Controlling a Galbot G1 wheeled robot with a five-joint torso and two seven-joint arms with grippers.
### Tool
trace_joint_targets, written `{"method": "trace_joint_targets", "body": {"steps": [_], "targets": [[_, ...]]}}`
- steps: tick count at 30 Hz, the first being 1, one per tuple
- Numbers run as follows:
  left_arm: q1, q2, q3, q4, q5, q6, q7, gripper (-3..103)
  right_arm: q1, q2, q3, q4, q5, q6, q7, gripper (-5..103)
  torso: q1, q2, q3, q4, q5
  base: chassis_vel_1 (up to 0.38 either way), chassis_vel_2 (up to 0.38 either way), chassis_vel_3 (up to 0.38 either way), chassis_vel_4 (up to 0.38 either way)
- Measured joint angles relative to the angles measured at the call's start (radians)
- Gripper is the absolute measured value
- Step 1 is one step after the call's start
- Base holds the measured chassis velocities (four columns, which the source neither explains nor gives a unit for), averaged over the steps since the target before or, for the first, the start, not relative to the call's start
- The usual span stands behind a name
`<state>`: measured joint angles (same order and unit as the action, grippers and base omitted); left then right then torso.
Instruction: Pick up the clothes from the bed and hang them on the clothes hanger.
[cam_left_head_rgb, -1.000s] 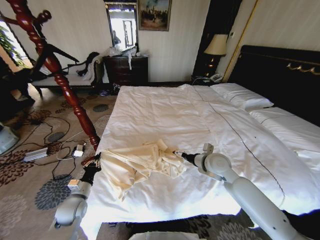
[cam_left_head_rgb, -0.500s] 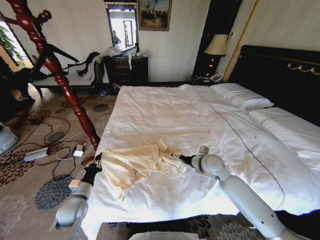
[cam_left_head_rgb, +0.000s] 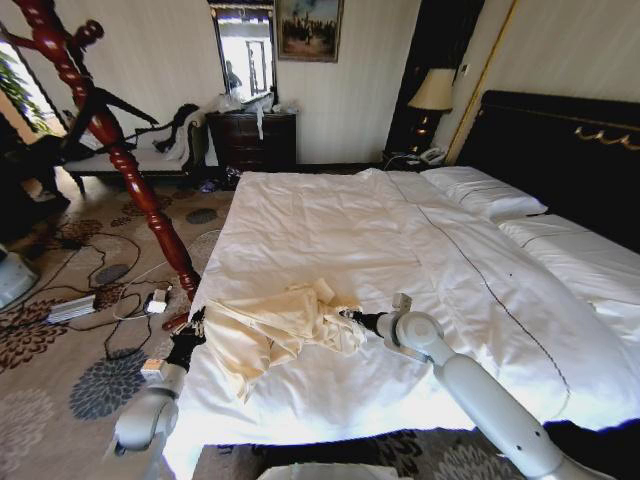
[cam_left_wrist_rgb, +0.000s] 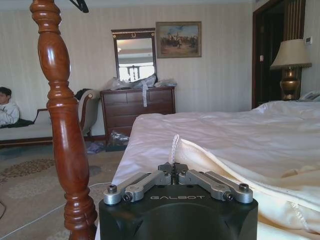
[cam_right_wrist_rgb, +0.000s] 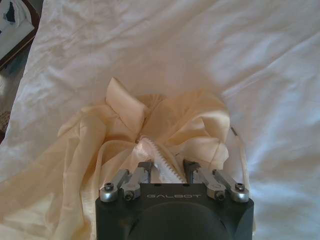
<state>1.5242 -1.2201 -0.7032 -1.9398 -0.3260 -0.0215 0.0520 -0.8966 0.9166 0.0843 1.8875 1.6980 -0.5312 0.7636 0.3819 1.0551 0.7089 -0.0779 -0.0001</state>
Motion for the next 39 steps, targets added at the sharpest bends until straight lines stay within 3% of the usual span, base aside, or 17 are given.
{"method": "trace_joint_targets", "body": {"steps": [3, 6, 9, 10, 12, 14, 15, 16, 19, 25, 32, 36, 39], "targets": [[0.0, -0.001, 0.003, 0.002, 0.0, 0.0, 0.0, 1, 0.015, 0.009, -0.009, -0.017, -0.017, 0.011, -0.014, 23, 0.0, 0.0, 0.0, 0.0, 0.0, 0.0, 0.0, 0.0, 0.0], [0.0, 0.0, 0.002, 0.002, 0.0, 0.0, 0.0, 1, 0.019, 0.011, -0.01, -0.022, -0.039, 0.027, -0.031, 18, 0.0, 0.0, 0.0, 0.0001, 0.0, 0.0, 0.0, 0.0, 0.0], [0.001, 0.005, -0.002, -0.005, -0.017, -0.011, 0.0, 1, -0.001, -0.007, -0.01, -0.004, -0.131, 0.078, -0.079, 3, 0.0, 0.0, 0.0, 0.0002, 0.0001, 0.0, 0.0, 0.0, 0.0], [0.001, 0.005, -0.002, -0.005, -0.017, -0.011, 0.0, 1, -0.001, -0.007, -0.01, -0.004, -0.131, 0.078, -0.079, 3, 0.0, 0.0, 0.0, 0.0002, 0.0001, 0.0, 0.0, 0.0, 0.0], [0.001, 0.008, -0.003, -0.014, -0.037, -0.025, 0.0, 1, -0.021, -0.028, -0.006, 0.021, -0.193, 0.123, -0.14, 2, 0.0, 0.0, 0.0, 0.0, 0.0003, 0.0, 0.0, 0.0, 0.0], [0.005, 0.02, -0.005, -0.044, -0.072, -0.054, 0.007, 1, -0.072, -0.099, 0.012, 0.077, -0.329, 0.244, -0.315, 1, 0.0, 0.0, 0.0, 0.0, 0.0, 0.0, 0.0, 0.0, 0.0], [0.005, 0.02, -0.005, -0.044, -0.072, -0.054, 0.007, 1, -0.072, -0.099, 0.012, 0.077, -0.329, 0.244, -0.315, 1, 0.0, 0.0, 0.0, 0.0, 0.0, 0.0, 0.0, 0.0, 0.0], [0.009, 0.028, -0.005, -0.061, -0.085, -0.063, 0.013, 1, -0.097, -0.129, 0.023, 0.106, -0.389, 0.315, -0.404, 1, 0.0, 0.0, 0.0, -0.0003, 0.0, 0.0, 0.0, 0.0, 0.0], [0.023, 0.054, -0.019, -0.127, -0.112, -0.074, 0.026, 1, -0.159, -0.218, 0.064, 0.222, -0.472, 0.448, -0.549, 1, 0.0, 0.0, 0.0, -0.0003, 0.0, 0.0, 0.0, 0.0, 0.0], [0.062, 0.082, -0.075, -0.232, -0.148, -0.062, 0.03, 1, -0.158, -0.283, 0.079, 0.351, -0.444, 0.532, -0.594, 1, 0.0, 0.0, 0.0, 0.0006, 0.0003, 0.0, 0.0, 0.0, 0.0], [0.077, 0.12, -0.08, -0.244, -0.149, -0.027, 0.026, 1, -0.041, -0.366, 0.128, 0.517, -0.278, 0.612, -0.647, 1, 0.0, 0.0, 0.0, 0.0002, -0.0002, 0.0, 0.0, 0.0, 0.0], [0.089, 0.112, -0.073, -0.289, -0.155, -0.025, 0.029, 1, 0.035, -0.376, 0.172, 0.563, -0.177, 0.629, -0.658, 1, 0.0, 0.0, 0.0, 0.0, -0.0002, 0.0, 0.0, 0.0, 0.0], [0.075, 0.104, -0.083, -0.332, -0.22, -0.007, 0.042, 1, 0.139, -0.362, 0.19, 0.545, -0.104, 0.625, -0.639, 1, 0.0, 0.0, 0.0, -0.0001, 0.0001, 0.0, 0.0, 0.0, 0.0]]}}
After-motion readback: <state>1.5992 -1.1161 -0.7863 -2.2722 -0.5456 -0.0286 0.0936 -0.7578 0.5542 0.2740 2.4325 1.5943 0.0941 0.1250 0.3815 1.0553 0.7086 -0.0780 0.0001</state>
